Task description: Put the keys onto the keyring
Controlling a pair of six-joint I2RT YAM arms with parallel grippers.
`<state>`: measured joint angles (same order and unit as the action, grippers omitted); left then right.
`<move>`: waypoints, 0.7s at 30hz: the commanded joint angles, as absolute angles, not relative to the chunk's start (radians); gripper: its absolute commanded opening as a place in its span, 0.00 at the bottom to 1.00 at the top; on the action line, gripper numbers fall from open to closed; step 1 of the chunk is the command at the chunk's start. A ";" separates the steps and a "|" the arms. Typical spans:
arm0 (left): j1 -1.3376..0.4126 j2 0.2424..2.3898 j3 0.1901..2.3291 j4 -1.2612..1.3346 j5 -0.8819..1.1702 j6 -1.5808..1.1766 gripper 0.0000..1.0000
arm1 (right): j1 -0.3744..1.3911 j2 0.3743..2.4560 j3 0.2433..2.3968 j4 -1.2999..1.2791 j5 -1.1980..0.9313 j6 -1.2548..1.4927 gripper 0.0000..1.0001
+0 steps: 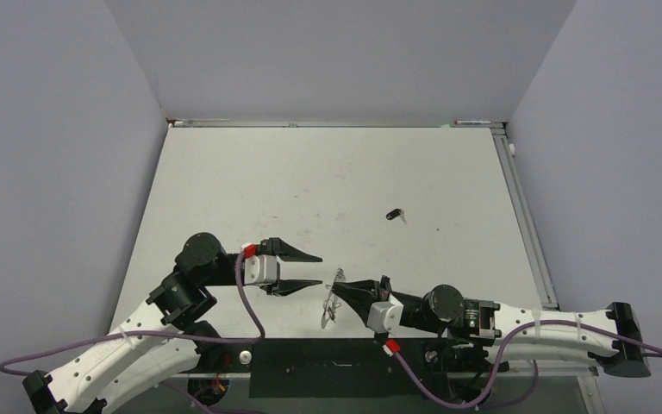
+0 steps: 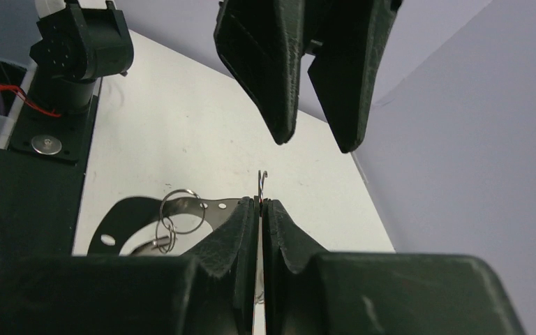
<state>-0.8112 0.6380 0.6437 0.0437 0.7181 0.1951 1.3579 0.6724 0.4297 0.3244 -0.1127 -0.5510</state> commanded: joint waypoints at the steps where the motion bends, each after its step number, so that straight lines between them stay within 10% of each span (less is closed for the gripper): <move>1: -0.810 0.669 0.644 0.090 0.817 0.196 0.38 | 1.451 0.692 0.423 0.463 0.101 -0.717 0.05; 21: -0.842 0.679 0.624 0.066 0.808 0.249 0.26 | 1.463 0.705 0.462 0.429 0.085 -0.701 0.05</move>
<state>-0.8326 0.6773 0.6273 0.0479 0.8116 0.2291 1.4551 0.7277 0.4232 0.3798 0.0994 -0.7212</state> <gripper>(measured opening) 0.266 0.053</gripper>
